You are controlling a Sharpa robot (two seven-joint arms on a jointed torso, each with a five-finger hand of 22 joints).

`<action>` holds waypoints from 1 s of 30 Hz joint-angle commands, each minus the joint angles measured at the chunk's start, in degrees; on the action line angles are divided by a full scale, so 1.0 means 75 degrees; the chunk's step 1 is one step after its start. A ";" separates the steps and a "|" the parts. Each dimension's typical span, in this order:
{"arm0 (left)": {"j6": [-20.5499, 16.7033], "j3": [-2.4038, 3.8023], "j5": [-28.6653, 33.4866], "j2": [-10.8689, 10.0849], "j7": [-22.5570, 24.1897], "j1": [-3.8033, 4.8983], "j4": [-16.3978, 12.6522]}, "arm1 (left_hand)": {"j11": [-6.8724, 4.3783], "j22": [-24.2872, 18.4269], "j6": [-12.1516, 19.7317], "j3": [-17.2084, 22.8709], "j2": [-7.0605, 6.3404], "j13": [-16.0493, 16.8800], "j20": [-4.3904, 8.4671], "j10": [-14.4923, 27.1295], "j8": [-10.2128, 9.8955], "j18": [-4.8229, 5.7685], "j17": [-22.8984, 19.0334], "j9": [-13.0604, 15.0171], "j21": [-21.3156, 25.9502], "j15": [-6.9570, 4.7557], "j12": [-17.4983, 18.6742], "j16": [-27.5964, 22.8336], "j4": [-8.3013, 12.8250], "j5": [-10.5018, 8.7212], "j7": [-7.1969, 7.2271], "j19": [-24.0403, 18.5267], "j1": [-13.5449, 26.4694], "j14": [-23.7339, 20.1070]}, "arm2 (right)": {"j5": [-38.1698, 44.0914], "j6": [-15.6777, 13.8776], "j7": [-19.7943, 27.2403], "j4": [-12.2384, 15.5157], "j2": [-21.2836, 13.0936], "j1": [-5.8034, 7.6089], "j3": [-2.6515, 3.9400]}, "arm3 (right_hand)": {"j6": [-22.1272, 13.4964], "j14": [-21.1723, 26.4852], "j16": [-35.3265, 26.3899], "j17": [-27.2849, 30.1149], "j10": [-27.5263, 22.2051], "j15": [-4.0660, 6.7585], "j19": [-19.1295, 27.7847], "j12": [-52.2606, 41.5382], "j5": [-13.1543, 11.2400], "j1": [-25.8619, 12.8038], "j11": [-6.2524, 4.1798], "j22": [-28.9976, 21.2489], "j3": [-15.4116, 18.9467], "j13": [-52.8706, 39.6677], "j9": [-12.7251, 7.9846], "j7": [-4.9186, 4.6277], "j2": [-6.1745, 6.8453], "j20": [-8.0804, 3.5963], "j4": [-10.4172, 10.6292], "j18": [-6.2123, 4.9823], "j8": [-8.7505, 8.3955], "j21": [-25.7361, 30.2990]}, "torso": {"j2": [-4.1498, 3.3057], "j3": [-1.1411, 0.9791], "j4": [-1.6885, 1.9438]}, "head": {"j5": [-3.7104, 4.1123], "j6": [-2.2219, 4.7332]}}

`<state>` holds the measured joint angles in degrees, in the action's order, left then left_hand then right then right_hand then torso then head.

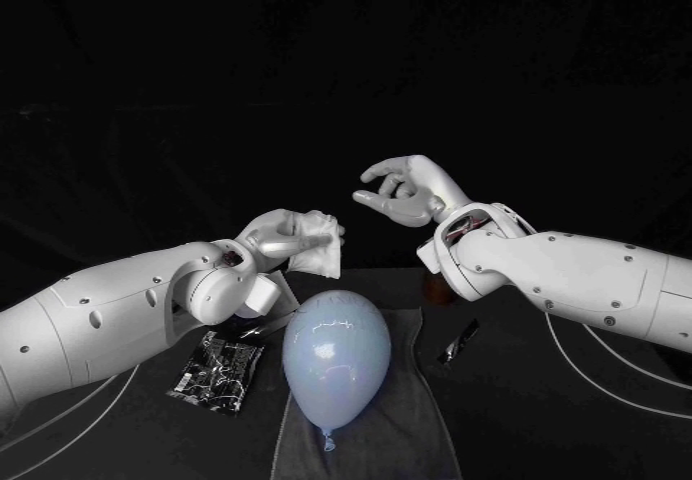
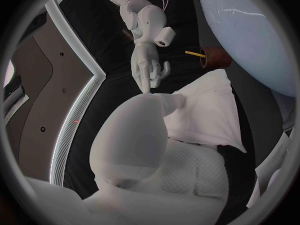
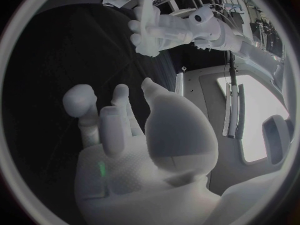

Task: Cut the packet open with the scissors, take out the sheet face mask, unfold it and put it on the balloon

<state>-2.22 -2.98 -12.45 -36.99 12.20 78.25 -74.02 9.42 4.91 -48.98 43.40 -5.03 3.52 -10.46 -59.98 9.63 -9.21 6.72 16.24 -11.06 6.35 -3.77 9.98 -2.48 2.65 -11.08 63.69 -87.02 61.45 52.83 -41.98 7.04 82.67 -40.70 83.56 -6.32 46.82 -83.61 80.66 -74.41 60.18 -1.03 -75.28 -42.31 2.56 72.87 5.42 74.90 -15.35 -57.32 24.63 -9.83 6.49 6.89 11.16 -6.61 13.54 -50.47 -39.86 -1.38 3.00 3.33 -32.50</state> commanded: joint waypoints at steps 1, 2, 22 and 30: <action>0.0237 0.0003 0.0665 -0.0036 -0.0060 0.0006 -0.0028 | 0.0025 0.0011 0.0058 -0.0003 -0.0002 -0.0004 0.0004 0.0054 -0.0016 -0.0155 0.0002 -0.0006 -0.0043 -0.0013 0.0040 -0.0013 0.0057 0.0012 -0.0028 0.0081 0.0084 0.0064 | -0.1166 -0.0094 0.0499 0.0061 -0.0146 0.0004 -0.0011 | 0.0106 -0.0007 -0.0009 -0.0020 0.0026 0.0049 -0.0059 0.0042 0.0029 0.0155 -0.0083 0.0561 -0.0020 0.0078 0.0023 0.0026 -0.0058 -0.0035 0.0048 -0.0035 0.0041 -0.0049 | -0.0008 -0.0010 -0.0001 | -0.0084 0.0026; 0.0267 0.0002 0.0727 -0.0047 -0.0074 0.0006 -0.0032 | 0.0025 0.0014 0.0055 -0.0004 0.0017 -0.0003 0.0013 0.0045 -0.0012 -0.0156 0.0006 -0.0004 -0.0058 -0.0018 0.0036 -0.0010 0.0073 0.0012 -0.0044 0.0109 0.0095 0.0081 | -0.1237 -0.0053 0.0528 0.0090 -0.0199 -0.0001 -0.0019 | 0.0161 -0.0020 0.0002 -0.0031 0.0037 0.0063 -0.0077 0.0043 0.0029 0.0239 -0.0097 0.0561 -0.0045 0.0119 0.0032 0.0038 -0.0114 -0.0047 0.0039 -0.0032 0.0057 -0.0062 | -0.0010 -0.0012 -0.0002 | -0.0109 0.0030; 0.0775 -0.0012 0.1447 -0.0222 -0.0509 0.0007 -0.0216 | 0.0029 -0.0022 0.0080 0.0041 0.0071 -0.0007 0.0061 0.0028 0.0009 -0.0154 -0.0014 0.0011 -0.0106 -0.0020 0.0046 -0.0129 0.0330 0.0013 -0.0144 0.0294 0.0175 0.0004 | 0.0983 0.0612 0.0706 0.1041 -0.0763 -0.0454 -0.0118 | 0.1129 -0.0637 0.0887 -0.1383 0.2200 0.0309 -0.1006 -0.3537 0.0028 0.1164 -0.0375 0.1281 -0.0877 -0.2146 -0.0057 0.0335 -0.0015 -0.0292 -0.0908 0.0351 0.0256 -0.2330 | -0.0012 -0.0005 0.0008 | -0.0249 0.0101; 0.0879 -0.0033 0.1472 -0.0166 -0.0582 0.0004 -0.0209 | 0.0031 -0.0023 0.0087 0.0038 0.0063 -0.0008 0.0065 0.0038 0.0007 -0.0153 -0.0015 0.0011 -0.0112 -0.0019 0.0047 -0.0136 0.0346 0.0012 -0.0147 0.0315 0.0183 -0.0001 | 0.1503 0.0416 0.0513 0.1004 -0.0414 -0.0568 -0.0130 | 0.0997 -0.0650 0.0912 -0.1419 0.2237 0.0276 -0.1011 -0.3703 0.0028 0.0979 -0.0327 0.1309 -0.0883 -0.2270 -0.0167 0.0273 0.0115 -0.0281 -0.0917 0.0358 0.0088 -0.2362 | -0.0023 0.0003 0.0013 | -0.0212 0.0106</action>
<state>2.33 -3.24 -2.42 -38.46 8.30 78.26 -75.57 9.42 4.79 -48.60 43.72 -4.54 3.53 -10.04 -59.98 9.63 -9.67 6.68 16.24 -11.71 6.29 -3.77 9.23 -0.30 2.65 -11.90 65.74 -86.08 61.92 59.55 -38.57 11.63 90.39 -44.09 79.34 -7.33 54.51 -84.13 87.26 -75.07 76.73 0.94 -82.51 -69.85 2.56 80.66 2.70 74.93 -22.07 -74.26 23.46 -7.52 7.11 4.60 4.57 -4.34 14.47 -68.03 -39.96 -1.40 3.08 1.60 -31.76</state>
